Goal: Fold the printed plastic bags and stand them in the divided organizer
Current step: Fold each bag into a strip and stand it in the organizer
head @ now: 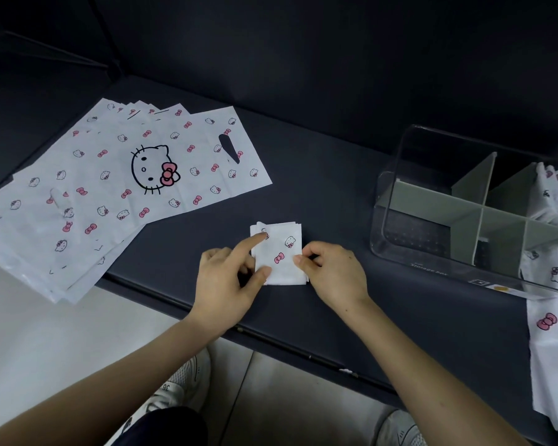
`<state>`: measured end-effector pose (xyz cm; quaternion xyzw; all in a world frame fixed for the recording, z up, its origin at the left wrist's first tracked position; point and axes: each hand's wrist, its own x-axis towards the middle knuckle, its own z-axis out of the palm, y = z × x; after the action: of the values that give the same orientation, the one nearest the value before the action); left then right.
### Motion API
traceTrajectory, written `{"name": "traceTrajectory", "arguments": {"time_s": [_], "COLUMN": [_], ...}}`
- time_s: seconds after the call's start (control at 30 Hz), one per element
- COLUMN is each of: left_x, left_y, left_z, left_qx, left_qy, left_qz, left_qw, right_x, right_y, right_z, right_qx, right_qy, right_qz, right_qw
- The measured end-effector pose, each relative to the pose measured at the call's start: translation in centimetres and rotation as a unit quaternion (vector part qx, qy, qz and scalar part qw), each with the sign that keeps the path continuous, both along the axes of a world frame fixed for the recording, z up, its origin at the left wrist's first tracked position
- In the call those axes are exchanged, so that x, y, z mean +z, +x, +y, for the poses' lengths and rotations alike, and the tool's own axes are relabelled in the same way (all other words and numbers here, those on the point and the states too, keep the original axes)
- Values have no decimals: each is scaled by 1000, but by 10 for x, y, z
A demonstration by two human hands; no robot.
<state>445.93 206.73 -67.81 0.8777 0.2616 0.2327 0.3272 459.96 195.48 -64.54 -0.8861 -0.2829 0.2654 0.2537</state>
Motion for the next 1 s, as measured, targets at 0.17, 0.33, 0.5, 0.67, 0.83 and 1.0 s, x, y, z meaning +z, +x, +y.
{"name": "traceTrajectory", "arguments": {"time_s": [0.17, 0.33, 0.5, 0.67, 0.83, 1.0], "left_x": [0, -4, -6, 6, 0, -7], "left_y": [-4, -5, -4, -2, 0, -4], "left_z": [2, 1, 9, 13, 19, 17], "left_qx": [11, -5, -29, -133, -229, -207], "left_qy": [-55, 24, 192, 308, 296, 253], "left_qz": [-2, 36, 57, 131, 176, 210], "left_qw": [998, 999, 979, 933, 910, 921], "right_x": [1, 3, 4, 7, 8, 6], "right_y": [0, -1, -1, -1, -2, -6], "right_z": [0, 1, 3, 7, 10, 9], "right_qx": [-3, 3, 19, 37, 48, 15], "right_qy": [-10, -18, -35, -57, -74, -66], "right_qz": [-5, -8, -29, -49, -68, -74], "right_qw": [1000, 1000, 999, 996, 994, 995]}}
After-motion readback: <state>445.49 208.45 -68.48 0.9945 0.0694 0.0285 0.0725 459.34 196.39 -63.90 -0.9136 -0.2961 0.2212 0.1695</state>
